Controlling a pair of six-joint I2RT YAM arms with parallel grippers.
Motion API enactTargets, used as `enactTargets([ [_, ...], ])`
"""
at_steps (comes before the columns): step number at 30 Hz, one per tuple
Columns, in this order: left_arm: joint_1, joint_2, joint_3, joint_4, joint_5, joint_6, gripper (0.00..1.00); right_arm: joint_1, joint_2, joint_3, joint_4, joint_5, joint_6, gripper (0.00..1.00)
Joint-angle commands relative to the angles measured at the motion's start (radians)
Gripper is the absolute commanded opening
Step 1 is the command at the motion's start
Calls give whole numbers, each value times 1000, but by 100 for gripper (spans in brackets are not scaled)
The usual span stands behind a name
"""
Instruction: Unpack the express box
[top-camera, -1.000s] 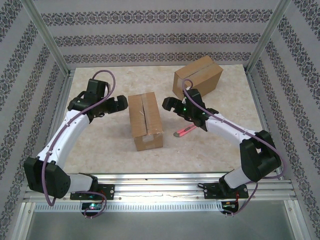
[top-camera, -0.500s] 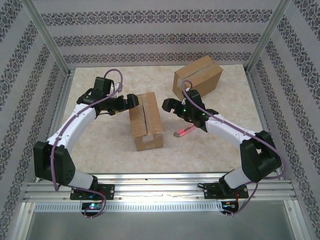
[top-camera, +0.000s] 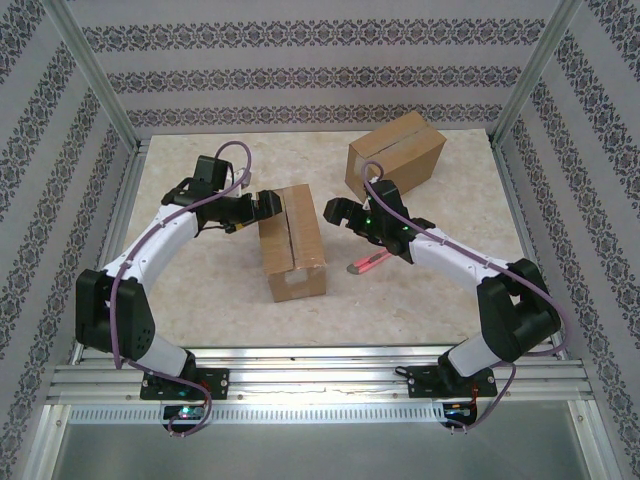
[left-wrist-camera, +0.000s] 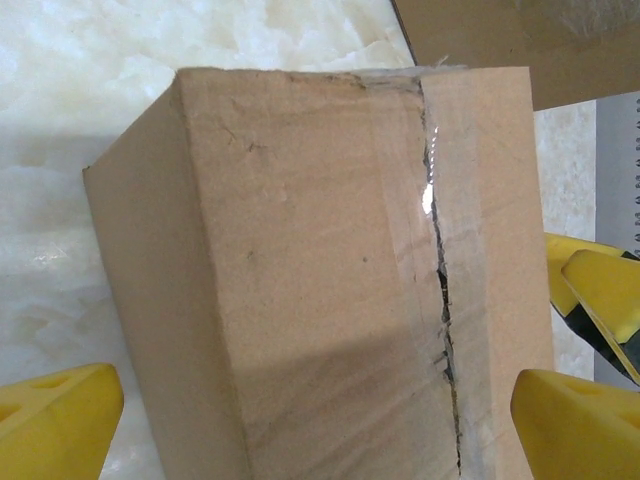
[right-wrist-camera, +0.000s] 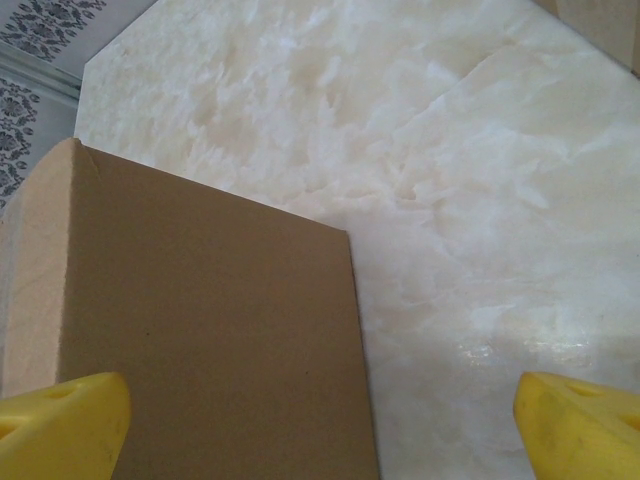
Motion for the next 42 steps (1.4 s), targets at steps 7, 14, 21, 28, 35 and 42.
enactTargets([
  [7,0,39,-47,49,36,7,100,11,11,-10,17,-6,-5,98],
  [14,-1,56,-79,70,35,4,97,26,11,0,3,2,-15,98],
  [21,0,62,-108,83,26,4,96,98,-13,67,-113,85,-68,98],
  [28,0,67,-148,112,29,0,96,180,-42,161,-292,228,-126,98],
  [35,1,72,-176,151,52,-10,95,248,-36,275,-451,368,-162,98],
  [42,0,70,-186,167,65,-13,95,277,-13,326,-460,336,-162,98],
])
